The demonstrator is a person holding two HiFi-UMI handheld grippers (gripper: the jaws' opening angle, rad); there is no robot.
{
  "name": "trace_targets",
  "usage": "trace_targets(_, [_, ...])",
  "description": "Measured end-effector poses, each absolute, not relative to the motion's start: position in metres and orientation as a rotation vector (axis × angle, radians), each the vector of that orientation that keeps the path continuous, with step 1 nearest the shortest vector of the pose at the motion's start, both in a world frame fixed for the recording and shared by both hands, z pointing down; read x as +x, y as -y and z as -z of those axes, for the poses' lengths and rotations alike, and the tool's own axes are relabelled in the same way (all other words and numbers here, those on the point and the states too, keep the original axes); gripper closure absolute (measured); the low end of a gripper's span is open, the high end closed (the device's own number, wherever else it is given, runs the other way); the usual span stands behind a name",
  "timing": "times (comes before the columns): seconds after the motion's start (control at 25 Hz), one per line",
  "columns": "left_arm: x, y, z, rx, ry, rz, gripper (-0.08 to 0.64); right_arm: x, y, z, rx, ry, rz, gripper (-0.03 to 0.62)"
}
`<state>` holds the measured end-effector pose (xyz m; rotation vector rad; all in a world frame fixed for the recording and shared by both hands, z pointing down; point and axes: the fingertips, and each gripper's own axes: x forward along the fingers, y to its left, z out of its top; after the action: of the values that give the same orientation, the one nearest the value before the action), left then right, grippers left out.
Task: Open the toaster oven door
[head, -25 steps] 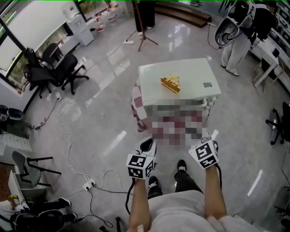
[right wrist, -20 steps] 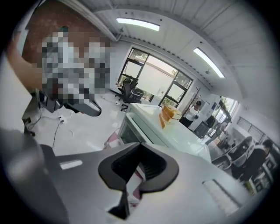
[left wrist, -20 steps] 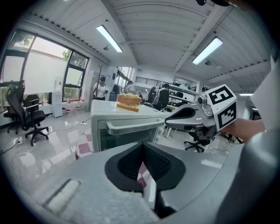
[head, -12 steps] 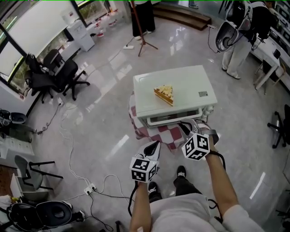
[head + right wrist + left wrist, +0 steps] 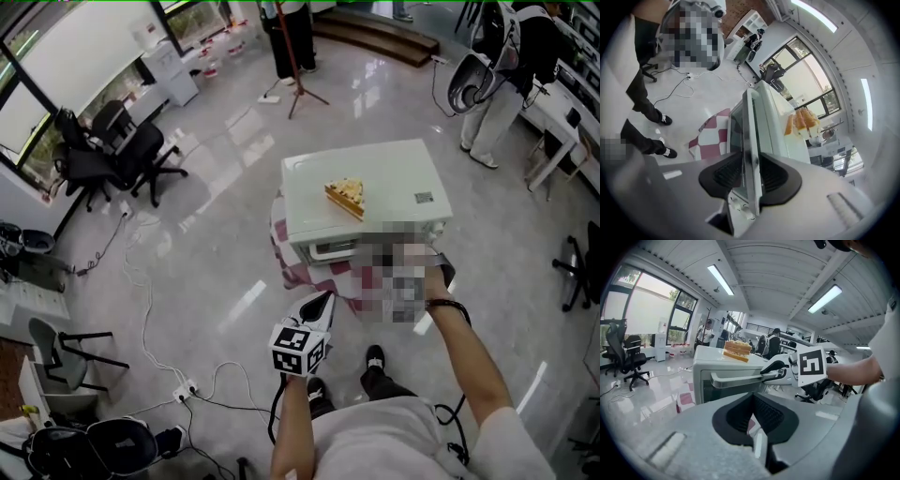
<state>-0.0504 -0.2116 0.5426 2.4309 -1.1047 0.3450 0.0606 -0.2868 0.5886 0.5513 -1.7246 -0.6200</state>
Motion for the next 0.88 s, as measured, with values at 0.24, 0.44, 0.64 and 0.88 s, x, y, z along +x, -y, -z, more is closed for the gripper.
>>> trace_targets(0.24, [-0.066,0.212,-0.539,2.419,1.133,-0.327,0.554,0.058,0.298,-0.602,0.566,1.644,0.664,0.468])
trace_targets(0.44, [-0.065,0.211,-0.542,2.413,1.130,-0.333,0.554,0.062,0.302,-0.602,0.556,1.560,0.724,0.491])
trace_targets(0.64, [-0.053,0.207,-0.546,2.431,1.091,-0.373,0.554,0.063,0.297,-0.602,0.542,1.538,0.753,0.494])
trace_targets(0.88, [-0.047,0.206,-0.553,2.431,1.067,-0.387,0.554,0.063,0.286,-0.604,0.546,1.523,0.749,0.495])
